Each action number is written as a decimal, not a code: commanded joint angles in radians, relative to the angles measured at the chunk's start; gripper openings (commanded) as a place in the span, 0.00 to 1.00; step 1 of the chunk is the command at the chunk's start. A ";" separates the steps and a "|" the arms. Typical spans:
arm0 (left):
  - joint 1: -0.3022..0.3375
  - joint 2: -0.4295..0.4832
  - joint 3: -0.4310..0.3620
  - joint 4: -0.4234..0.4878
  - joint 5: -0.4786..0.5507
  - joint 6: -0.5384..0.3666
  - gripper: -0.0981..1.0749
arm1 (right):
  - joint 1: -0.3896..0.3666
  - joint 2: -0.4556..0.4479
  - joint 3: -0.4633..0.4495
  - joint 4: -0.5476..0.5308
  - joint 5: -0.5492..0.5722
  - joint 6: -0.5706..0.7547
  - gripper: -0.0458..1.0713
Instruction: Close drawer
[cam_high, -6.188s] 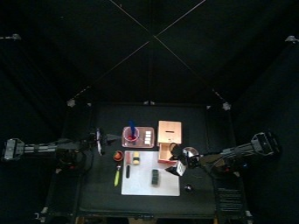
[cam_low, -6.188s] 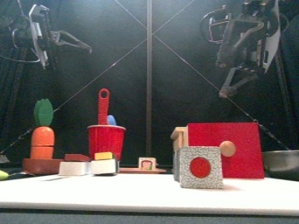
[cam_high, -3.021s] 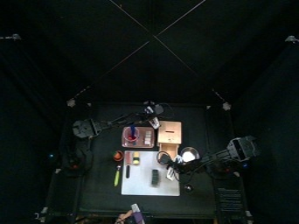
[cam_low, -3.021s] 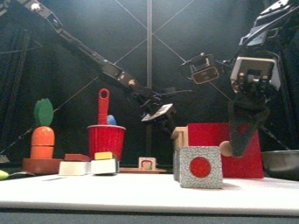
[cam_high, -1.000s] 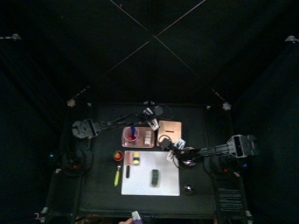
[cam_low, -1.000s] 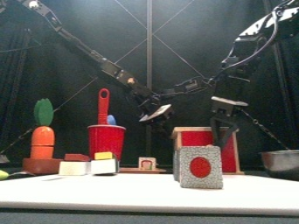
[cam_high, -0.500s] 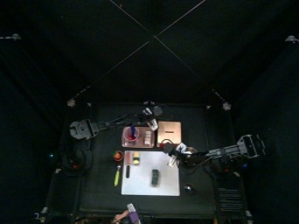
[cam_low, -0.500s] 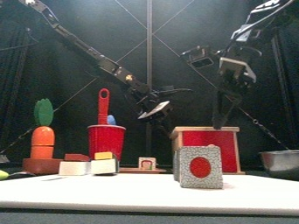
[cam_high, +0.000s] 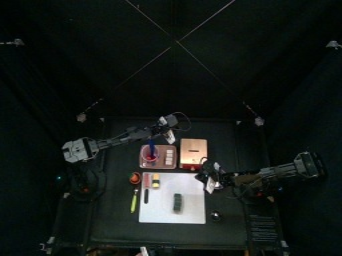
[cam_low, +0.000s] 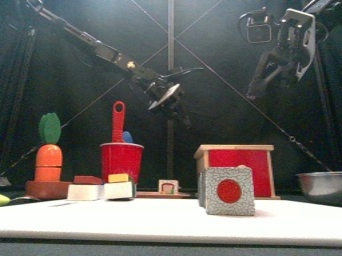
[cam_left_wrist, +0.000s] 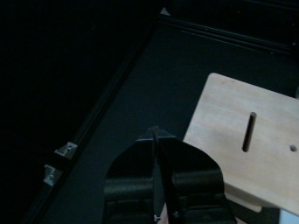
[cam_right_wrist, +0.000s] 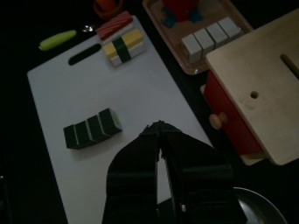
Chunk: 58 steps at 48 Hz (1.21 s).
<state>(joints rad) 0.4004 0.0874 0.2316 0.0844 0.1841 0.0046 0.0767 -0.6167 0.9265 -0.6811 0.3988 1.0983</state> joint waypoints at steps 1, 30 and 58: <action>-0.051 -0.086 0.055 0.003 -0.037 -0.002 0.40 | -0.021 -0.020 0.002 -0.012 -0.048 -0.003 0.20; -0.216 -0.489 0.549 -0.084 -0.347 -0.005 0.40 | -0.048 -0.011 0.014 -0.091 -0.107 -0.008 0.20; -0.264 -0.719 0.787 -0.118 -0.410 -0.005 0.40 | -0.041 0.015 0.044 -0.095 -0.123 0.002 0.20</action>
<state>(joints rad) 0.1396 -0.6243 1.0201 -0.0199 -0.2117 -0.0015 0.0322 -0.6013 0.9771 -0.7777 0.2823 1.1014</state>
